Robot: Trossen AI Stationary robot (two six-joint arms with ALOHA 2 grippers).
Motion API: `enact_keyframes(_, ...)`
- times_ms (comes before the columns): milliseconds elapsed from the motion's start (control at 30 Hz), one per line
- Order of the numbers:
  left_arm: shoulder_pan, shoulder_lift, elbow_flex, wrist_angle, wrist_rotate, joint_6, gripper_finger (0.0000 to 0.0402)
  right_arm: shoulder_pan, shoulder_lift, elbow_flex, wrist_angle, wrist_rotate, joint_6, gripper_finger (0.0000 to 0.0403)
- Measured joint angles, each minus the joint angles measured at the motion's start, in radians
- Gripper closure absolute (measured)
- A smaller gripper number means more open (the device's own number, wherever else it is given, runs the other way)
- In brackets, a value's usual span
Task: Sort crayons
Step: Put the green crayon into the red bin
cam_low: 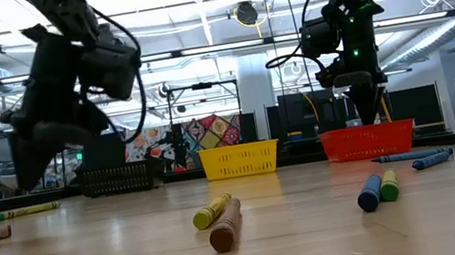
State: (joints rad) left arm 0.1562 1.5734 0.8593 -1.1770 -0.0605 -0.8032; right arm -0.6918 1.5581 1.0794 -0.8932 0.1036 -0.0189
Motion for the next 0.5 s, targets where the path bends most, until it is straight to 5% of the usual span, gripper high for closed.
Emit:
enact_keyframes(267,-0.033,0.000,-0.068,0.117,0.060,-0.012,0.0324,0.000,0.000,0.000,-0.020,0.000,0.000,0.0293)
enact_keyframes(500,-0.032,0.001,-0.080,0.117,0.011,-0.027,0.0324,0.000,0.000,0.000,-0.021,0.000,0.008,0.0293)
